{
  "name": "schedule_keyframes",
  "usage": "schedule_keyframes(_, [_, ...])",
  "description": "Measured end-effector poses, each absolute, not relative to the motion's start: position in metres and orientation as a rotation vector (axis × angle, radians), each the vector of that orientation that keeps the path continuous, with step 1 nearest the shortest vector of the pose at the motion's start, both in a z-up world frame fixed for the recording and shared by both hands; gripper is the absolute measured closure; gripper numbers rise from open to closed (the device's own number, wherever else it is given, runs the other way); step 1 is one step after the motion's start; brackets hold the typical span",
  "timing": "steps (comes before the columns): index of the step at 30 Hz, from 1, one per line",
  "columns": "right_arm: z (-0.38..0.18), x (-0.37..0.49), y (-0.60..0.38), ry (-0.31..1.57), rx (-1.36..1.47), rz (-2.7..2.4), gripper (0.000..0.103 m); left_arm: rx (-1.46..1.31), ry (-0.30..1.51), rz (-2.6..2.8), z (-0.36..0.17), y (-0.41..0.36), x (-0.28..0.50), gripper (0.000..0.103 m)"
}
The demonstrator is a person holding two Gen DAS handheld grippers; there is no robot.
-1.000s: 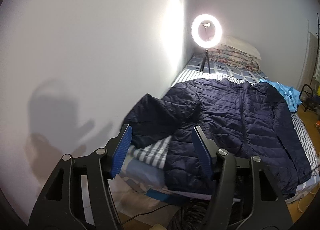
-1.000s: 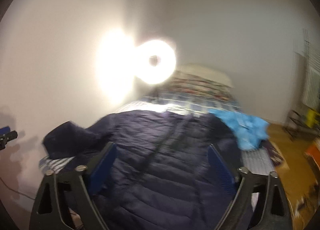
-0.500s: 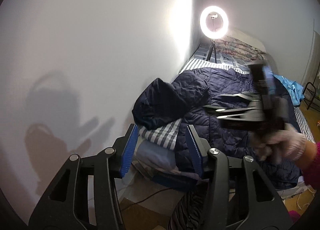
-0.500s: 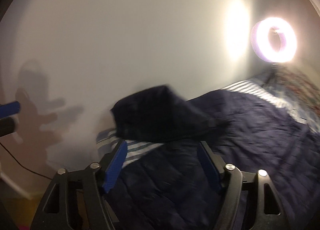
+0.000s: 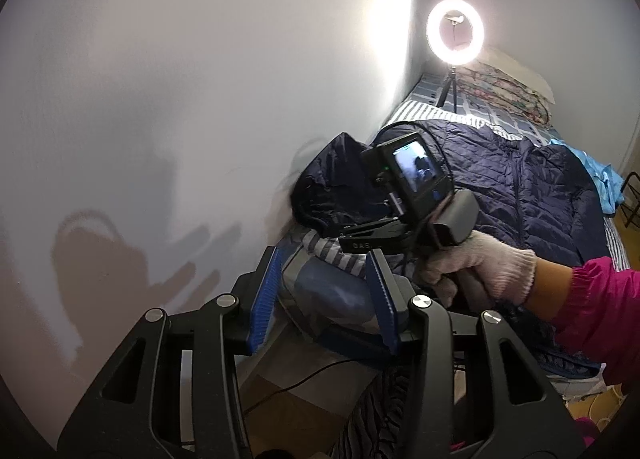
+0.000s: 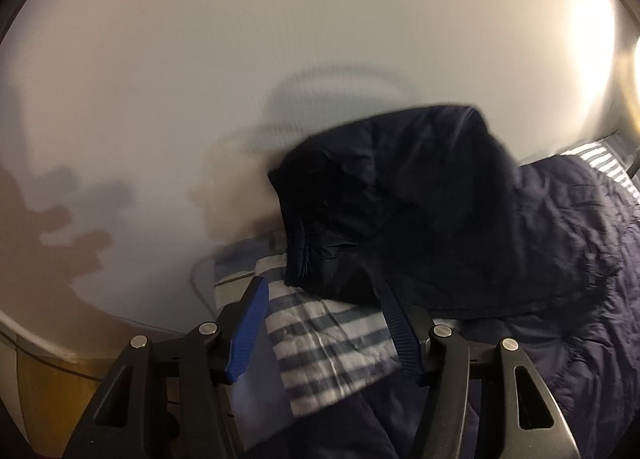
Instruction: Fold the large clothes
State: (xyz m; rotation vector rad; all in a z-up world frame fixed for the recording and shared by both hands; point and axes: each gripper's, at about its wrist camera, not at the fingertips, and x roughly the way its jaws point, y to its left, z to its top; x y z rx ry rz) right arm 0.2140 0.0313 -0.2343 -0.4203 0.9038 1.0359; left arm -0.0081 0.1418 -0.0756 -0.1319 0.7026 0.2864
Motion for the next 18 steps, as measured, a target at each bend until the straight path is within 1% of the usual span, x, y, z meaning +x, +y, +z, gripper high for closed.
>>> schedule_keyframes(6, [-0.257, 0.215, 0.054, 0.948, -0.431, 1.034, 0.043, -0.141, 0.719, 0.314, -0.077, 0.151, -0.006, 0.058])
schedule_keyframes(8, [-0.262, 0.214, 0.061, 0.955, -0.447, 1.026, 0.046, -0.144, 0.722, 0.317, -0.078, 0.153, -0.003, 0.058])
schedule_keyframes(9, [-0.264, 0.214, 0.063, 0.958, -0.456, 1.022, 0.055, -0.144, 0.723, 0.317, -0.079, 0.153, -0.001, 0.058])
schedule_keyframes(10, [-0.267, 0.215, 0.067, 0.971, -0.466, 1.017, 0.067, -0.143, 0.723, 0.316, -0.080, 0.153, 0.001, 0.058])
schedule_keyframes(12, [-0.269, 0.215, 0.069, 0.989, -0.448, 1.036, 0.077, -0.138, 0.727, 0.312, -0.081, 0.152, 0.002, 0.058])
schedule_keyframes(14, [-0.265, 0.216, 0.066, 0.993, -0.420, 1.038, 0.090, -0.135, 0.728, 0.306, -0.082, 0.151, 0.003, 0.058])
schedule_keyframes(18, [-0.248, 0.222, 0.045, 0.988, -0.298, 1.048, 0.096, -0.133, 0.725, 0.295, -0.086, 0.151, 0.005, 0.058])
